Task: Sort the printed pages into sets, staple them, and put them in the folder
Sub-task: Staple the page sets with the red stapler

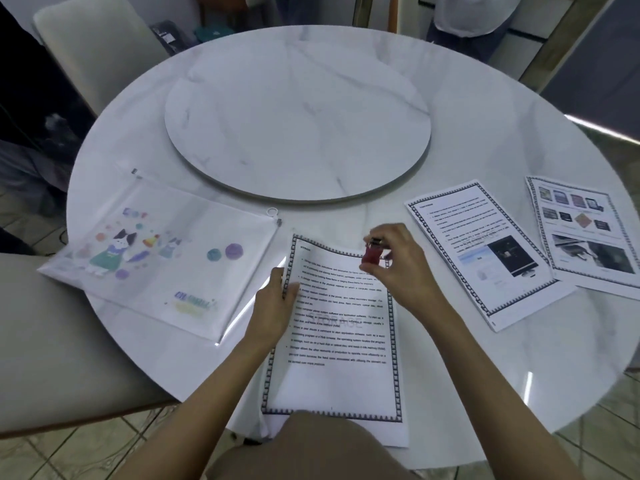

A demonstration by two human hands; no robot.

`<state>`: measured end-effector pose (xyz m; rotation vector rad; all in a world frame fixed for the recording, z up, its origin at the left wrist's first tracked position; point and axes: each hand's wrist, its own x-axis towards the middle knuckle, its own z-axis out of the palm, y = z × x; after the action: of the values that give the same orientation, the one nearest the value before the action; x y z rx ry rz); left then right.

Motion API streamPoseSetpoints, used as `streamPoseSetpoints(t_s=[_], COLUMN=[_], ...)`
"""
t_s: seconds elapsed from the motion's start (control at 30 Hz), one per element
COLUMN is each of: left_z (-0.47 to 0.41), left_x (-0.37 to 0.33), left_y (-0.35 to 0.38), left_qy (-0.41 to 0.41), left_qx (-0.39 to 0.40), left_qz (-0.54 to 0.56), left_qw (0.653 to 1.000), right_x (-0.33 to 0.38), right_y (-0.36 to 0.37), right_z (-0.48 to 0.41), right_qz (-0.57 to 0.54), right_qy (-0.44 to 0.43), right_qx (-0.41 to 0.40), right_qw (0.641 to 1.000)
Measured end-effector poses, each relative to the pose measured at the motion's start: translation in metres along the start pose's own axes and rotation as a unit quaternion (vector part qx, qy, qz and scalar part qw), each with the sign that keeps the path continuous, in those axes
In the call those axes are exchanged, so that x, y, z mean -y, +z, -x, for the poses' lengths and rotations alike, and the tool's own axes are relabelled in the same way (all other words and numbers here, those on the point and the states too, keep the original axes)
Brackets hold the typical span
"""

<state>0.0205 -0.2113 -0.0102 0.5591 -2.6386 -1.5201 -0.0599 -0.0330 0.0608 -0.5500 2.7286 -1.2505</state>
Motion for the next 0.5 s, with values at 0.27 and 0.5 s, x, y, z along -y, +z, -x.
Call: streamPoseSetpoints(t_s=[0.27, 0.5], left_z=[0.012, 0.027], left_x=[0.017, 0.042], left_y=[0.009, 0.018], left_qy=[-0.001, 0.073], left_qx=[-0.031, 0.090], left_qz=[-0.078, -0.220], left_qw=[0.996, 0.969], right_x=[-0.062, -0.090], right_y=[0.020, 0.032], right_z=[0.020, 0.014], right_qz=[0.130, 0.165], right_qy=[0.024, 0.004], right_qx=[0.098, 0.081], right_qw=[0.986, 0.983])
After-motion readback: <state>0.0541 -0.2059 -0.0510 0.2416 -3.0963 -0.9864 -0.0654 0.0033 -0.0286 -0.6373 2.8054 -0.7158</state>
